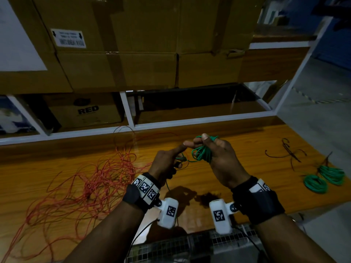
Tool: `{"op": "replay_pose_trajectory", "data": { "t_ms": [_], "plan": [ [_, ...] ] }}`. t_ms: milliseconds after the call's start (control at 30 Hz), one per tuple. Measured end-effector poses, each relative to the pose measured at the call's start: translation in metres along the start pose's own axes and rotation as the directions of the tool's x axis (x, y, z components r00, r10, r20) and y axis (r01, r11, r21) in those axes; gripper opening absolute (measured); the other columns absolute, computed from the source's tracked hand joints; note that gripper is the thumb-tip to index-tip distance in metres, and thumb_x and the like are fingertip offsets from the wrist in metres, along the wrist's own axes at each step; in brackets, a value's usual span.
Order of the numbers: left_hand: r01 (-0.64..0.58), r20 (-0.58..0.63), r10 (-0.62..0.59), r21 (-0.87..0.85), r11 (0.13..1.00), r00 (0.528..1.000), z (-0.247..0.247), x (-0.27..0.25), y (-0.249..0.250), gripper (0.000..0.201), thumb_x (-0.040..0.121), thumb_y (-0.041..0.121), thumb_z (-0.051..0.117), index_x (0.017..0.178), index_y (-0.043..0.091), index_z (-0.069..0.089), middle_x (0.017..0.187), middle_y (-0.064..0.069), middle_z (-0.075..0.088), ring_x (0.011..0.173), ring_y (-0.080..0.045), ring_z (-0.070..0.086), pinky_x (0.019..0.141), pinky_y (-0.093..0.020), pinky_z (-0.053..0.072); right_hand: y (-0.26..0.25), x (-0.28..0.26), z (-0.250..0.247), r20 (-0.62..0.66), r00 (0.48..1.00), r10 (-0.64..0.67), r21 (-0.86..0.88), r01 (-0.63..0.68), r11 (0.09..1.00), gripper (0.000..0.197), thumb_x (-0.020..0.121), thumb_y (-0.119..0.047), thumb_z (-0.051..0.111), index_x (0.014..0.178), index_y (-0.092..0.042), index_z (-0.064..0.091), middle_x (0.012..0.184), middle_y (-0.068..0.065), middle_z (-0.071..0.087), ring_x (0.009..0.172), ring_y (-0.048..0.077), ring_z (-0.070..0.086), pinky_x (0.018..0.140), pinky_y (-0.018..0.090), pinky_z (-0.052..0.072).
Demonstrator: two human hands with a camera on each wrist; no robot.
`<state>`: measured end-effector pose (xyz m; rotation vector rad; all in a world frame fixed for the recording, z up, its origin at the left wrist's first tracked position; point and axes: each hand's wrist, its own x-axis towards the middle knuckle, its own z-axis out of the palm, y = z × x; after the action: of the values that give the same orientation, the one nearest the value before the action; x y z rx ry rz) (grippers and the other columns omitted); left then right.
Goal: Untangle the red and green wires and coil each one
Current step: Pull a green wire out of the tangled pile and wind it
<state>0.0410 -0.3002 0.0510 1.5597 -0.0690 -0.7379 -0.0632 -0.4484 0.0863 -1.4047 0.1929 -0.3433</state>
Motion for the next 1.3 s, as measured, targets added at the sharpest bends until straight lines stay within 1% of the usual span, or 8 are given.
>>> {"op": "replay_pose_trajectory", "data": {
  "t_ms": [300, 467, 667, 867, 1000, 1100, 1200, 1300],
  "plan": [
    [-0.008, -0.021, 0.007, -0.096, 0.995, 1.000, -0.001, 0.007, -0.005, 0.028, 0.099, 0.023, 0.058, 0.106, 0.000, 0.071, 0.077, -0.015, 0.072, 0.046, -0.017, 0.041, 0.047, -0.025, 0.021, -0.001, 0.003, -0.001, -0.002, 0.999, 0.051, 0.336, -0.047, 0.941, 0.028, 0.108, -0.026, 0.043, 0.111, -0.003, 0.059, 0.123, 0.019, 0.071, 0.118, 0.028, 0.066, 0.100, 0.040, 0.047],
    [-0.058, 0.128, 0.085, -0.205, 0.977, 0.988, -0.010, 0.001, -0.016, 0.024, 0.099, 0.006, 0.063, 0.122, 0.009, 0.069, 0.101, -0.010, 0.079, 0.084, -0.023, 0.073, 0.061, -0.033, 0.038, -0.002, 0.006, -0.009, -0.005, 0.995, 0.100, 0.640, -0.074, 0.765, 0.022, 0.108, -0.025, 0.042, 0.106, -0.009, 0.058, 0.121, 0.015, 0.072, 0.117, 0.023, 0.067, 0.096, 0.032, 0.054],
    [-0.365, 0.214, 0.360, -0.018, 0.931, 0.908, -0.011, -0.001, -0.027, 0.018, 0.093, -0.011, 0.063, 0.106, -0.005, 0.074, 0.099, -0.011, 0.079, 0.092, -0.029, 0.076, 0.058, -0.035, 0.053, 0.006, 0.008, -0.005, -0.098, 0.989, 0.114, 0.716, -0.009, 0.698, 0.023, 0.110, -0.025, 0.038, 0.102, -0.014, 0.057, 0.119, 0.011, 0.073, 0.119, 0.020, 0.067, 0.102, 0.035, 0.049],
    [-0.576, 0.404, 0.449, 0.282, 0.768, 0.797, -0.014, -0.009, -0.031, 0.047, 0.085, -0.029, 0.048, 0.079, 0.007, 0.078, 0.113, -0.014, 0.076, 0.123, -0.012, 0.065, 0.065, -0.025, 0.057, 0.025, 0.017, -0.002, -0.320, 0.927, -0.195, -0.170, 0.146, 0.975, 0.028, 0.110, -0.031, 0.043, 0.103, -0.022, 0.069, 0.111, 0.000, 0.076, 0.106, 0.005, 0.068, 0.090, 0.023, 0.048],
    [-0.561, 0.469, 0.404, 0.264, 0.785, 0.786, -0.021, -0.013, -0.028, 0.036, 0.094, -0.017, 0.049, 0.100, 0.005, 0.076, 0.101, -0.014, 0.078, 0.098, -0.026, 0.073, 0.069, -0.044, 0.059, 0.046, 0.028, -0.015, 0.019, 0.981, -0.193, -0.841, 0.120, 0.528, 0.045, 0.106, -0.049, 0.039, 0.099, -0.017, 0.070, 0.081, -0.005, 0.062, 0.069, 0.007, 0.058, 0.053, 0.019, 0.037],
    [-0.458, 0.397, 0.412, 0.025, 0.889, 0.820, -0.033, -0.017, -0.022, 0.036, 0.100, 0.012, 0.051, 0.135, 0.012, 0.062, 0.088, -0.027, 0.073, 0.053, -0.028, 0.043, 0.055, -0.033, 0.038, 0.064, 0.030, -0.025, 0.182, 0.983, -0.019, -0.914, 0.177, 0.366, 0.045, 0.106, -0.048, 0.043, 0.084, -0.013, 0.059, 0.078, 0.001, 0.062, 0.068, 0.015, 0.057, 0.061, 0.035, 0.044],
    [-0.396, 0.300, 0.397, -0.067, 0.916, 0.867, -0.052, -0.015, -0.016, 0.043, 0.096, 0.031, 0.062, 0.136, 0.016, 0.063, 0.076, -0.025, 0.067, 0.051, -0.024, 0.030, 0.052, -0.032, 0.028, 0.063, 0.016, -0.031, 0.310, 0.949, 0.049, -0.829, 0.245, 0.502, 0.049, 0.106, -0.046, 0.046, 0.067, -0.018, 0.056, 0.068, -0.001, 0.061, 0.064, 0.005, 0.057, 0.065, 0.032, 0.044],
    [-0.502, 0.311, 0.443, 0.141, 0.854, 0.841, -0.059, -0.015, -0.010, 0.022, 0.099, 0.012, 0.066, 0.121, 0.012, 0.073, 0.078, -0.018, 0.072, 0.053, -0.019, 0.046, 0.053, -0.025, 0.035, 0.057, 0.002, -0.025, 0.443, 0.867, 0.226, -0.758, 0.228, 0.610, 0.063, 0.104, -0.057, 0.043, 0.070, -0.010, 0.068, 0.071, 0.003, 0.068, 0.066, 0.007, 0.064, 0.070, 0.027, 0.048]
  ]
}}
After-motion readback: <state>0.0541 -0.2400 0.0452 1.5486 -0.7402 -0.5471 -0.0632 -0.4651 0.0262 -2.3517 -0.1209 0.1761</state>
